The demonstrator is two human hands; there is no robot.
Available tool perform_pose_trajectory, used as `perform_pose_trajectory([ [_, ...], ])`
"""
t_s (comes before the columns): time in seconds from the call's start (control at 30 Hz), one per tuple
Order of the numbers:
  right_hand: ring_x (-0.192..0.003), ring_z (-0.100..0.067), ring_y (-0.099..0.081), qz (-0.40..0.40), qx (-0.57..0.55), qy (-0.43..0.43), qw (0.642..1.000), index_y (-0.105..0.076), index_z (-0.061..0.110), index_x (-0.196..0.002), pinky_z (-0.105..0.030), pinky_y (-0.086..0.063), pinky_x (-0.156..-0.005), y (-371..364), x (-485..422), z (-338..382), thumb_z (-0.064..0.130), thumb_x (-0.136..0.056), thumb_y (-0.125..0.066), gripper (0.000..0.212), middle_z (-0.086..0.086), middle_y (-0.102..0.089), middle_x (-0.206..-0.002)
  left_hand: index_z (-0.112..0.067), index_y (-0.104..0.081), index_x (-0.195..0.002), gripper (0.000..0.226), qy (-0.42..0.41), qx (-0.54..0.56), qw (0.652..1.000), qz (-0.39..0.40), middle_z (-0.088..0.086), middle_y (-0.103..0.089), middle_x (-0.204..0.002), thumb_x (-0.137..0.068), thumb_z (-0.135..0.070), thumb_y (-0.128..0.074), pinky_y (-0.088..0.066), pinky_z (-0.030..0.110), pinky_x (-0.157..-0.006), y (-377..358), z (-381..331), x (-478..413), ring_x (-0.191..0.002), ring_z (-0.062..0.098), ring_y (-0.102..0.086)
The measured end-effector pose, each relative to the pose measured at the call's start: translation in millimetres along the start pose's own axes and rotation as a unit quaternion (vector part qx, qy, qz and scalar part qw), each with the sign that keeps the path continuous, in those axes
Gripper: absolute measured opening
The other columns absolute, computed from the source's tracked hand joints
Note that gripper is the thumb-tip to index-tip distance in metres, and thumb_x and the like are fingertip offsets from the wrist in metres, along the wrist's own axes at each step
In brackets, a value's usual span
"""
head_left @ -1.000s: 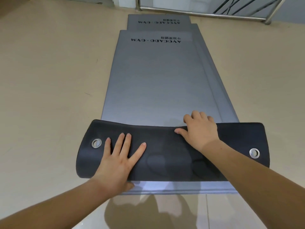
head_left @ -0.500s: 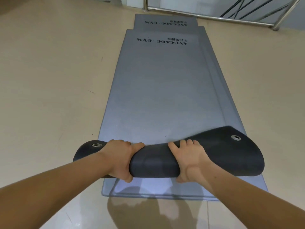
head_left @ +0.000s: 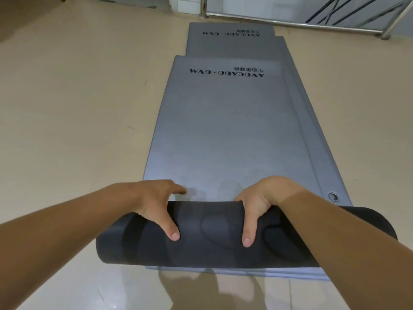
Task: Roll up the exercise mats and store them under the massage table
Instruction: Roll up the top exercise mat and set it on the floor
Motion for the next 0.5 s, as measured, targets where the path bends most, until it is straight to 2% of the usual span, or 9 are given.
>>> perform_pose_trajectory([
  [0.07, -0.113, -0.029, -0.076, 0.001, 0.001, -0.020, 1.000, -0.079, 0.027, -0.124, -0.051, -0.058, -0.105, 12.0, -7.8, 0.5, 0.022, -0.074, -0.098, 0.054, 0.000, -0.080, -0.121, -0.038, -0.033, -0.160, 0.113, -0.062, -0.071, 0.981, -0.172, -0.008, -0.038, -0.163, -0.064, -0.070, -0.084, -0.047, 0.042, -0.111, -15.7, 3.5, 13.7, -0.143, 0.024, -0.047],
  [0.13, -0.109, -0.026, -0.077, -0.057, 0.012, -0.033, 0.998, -0.079, 0.033, -0.120, -0.049, -0.060, -0.101, 22.8, -12.9, -3.8, 0.030, -0.064, -0.104, 0.062, 0.006, -0.080, -0.117, -0.033, -0.050, -0.149, 0.093, -0.152, -0.158, 0.916, -0.337, 0.002, -0.056, -0.150, -0.066, -0.064, -0.078, -0.056, 0.044, -0.098, -50.2, 2.8, 22.7, -0.126, 0.030, -0.062],
  [0.17, -0.110, -0.024, -0.076, -0.106, 0.020, -0.043, 0.993, -0.077, 0.036, -0.122, -0.048, -0.060, -0.100, 27.1, -15.0, -5.7, 0.036, -0.056, -0.107, 0.073, 0.009, -0.078, -0.120, -0.028, -0.051, -0.150, 0.095, -0.163, -0.193, 0.903, -0.348, 0.007, -0.056, -0.151, -0.066, -0.065, -0.075, -0.056, 0.047, -0.099, -67.7, -1.2, 26.2, -0.127, 0.033, -0.062],
  [0.2, -0.116, -0.023, -0.072, -0.158, 0.025, -0.052, 0.986, -0.071, 0.039, -0.129, -0.047, -0.059, -0.102, 30.2, -16.0, -5.9, 0.042, -0.049, -0.108, 0.088, 0.012, -0.074, -0.130, -0.022, -0.037, -0.160, 0.107, -0.141, -0.211, 0.922, -0.293, 0.013, -0.041, -0.163, -0.070, -0.069, -0.070, -0.048, 0.054, -0.111, -82.9, -5.0, 25.6, -0.142, 0.038, -0.049],
  [0.27, -0.133, -0.025, -0.060, -0.257, 0.061, -0.063, 0.963, -0.051, 0.041, -0.151, -0.044, -0.052, -0.107, 33.4, -13.1, -3.1, 0.054, -0.042, -0.106, 0.122, 0.012, -0.057, -0.150, -0.014, 0.018, -0.165, 0.131, -0.051, -0.224, 0.961, -0.152, 0.016, 0.017, -0.174, -0.080, -0.075, -0.061, -0.009, 0.062, -0.128, -102.6, -10.7, 15.1, -0.162, 0.039, 0.006],
  [0.3, -0.137, -0.026, -0.055, -0.307, 0.096, -0.068, 0.944, -0.043, 0.041, -0.156, -0.042, -0.049, -0.104, 33.8, -9.7, 0.2, 0.059, -0.043, -0.103, 0.129, 0.010, -0.052, -0.153, -0.014, 0.032, -0.159, 0.136, -0.017, -0.219, 0.966, -0.137, 0.015, 0.030, -0.170, -0.082, -0.077, -0.060, 0.001, 0.063, -0.128, -104.3, -12.2, 5.8, -0.160, 0.038, 0.021],
  [0.37, -0.136, -0.027, -0.053, -0.413, 0.168, -0.076, 0.892, -0.037, 0.037, -0.159, -0.041, -0.045, -0.097, 30.9, -3.7, 8.1, 0.064, -0.056, -0.097, 0.122, 0.004, -0.050, -0.150, -0.015, 0.034, -0.158, 0.142, 0.001, -0.199, 0.965, -0.170, 0.014, 0.026, -0.172, -0.077, -0.080, -0.063, 0.002, 0.065, -0.127, -96.9, -12.2, -16.8, -0.160, 0.037, 0.020],
  [0.43, -0.131, -0.028, -0.054, -0.474, 0.220, -0.080, 0.849, -0.041, 0.033, -0.155, -0.043, -0.047, -0.100, 20.0, 1.0, 14.2, 0.063, -0.078, -0.084, 0.094, -0.001, -0.053, -0.143, -0.019, 0.018, -0.163, 0.145, -0.017, -0.180, 0.967, -0.182, 0.010, 0.002, -0.173, -0.066, -0.082, -0.069, -0.010, 0.064, -0.127, -79.3, -7.3, -30.4, -0.160, 0.035, -0.002],
  [0.5, -0.127, -0.028, -0.056, -0.454, 0.232, -0.060, 0.859, -0.045, 0.032, -0.153, -0.044, -0.050, -0.102, 8.5, 6.5, 13.3, 0.062, -0.094, -0.067, 0.069, -0.002, -0.056, -0.141, -0.024, -0.003, -0.163, 0.143, -0.053, -0.170, 0.965, -0.194, 0.000, -0.028, -0.163, -0.052, -0.085, -0.071, -0.030, 0.057, -0.121, -55.1, -1.4, -36.9, -0.148, 0.027, -0.033],
])
Point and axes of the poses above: each hand's wrist, its own x-axis away from the middle knuckle, its own y-axis out of the back of the hand, z = x × y, the point moved 1 cm from there along -x, towards the middle knuckle
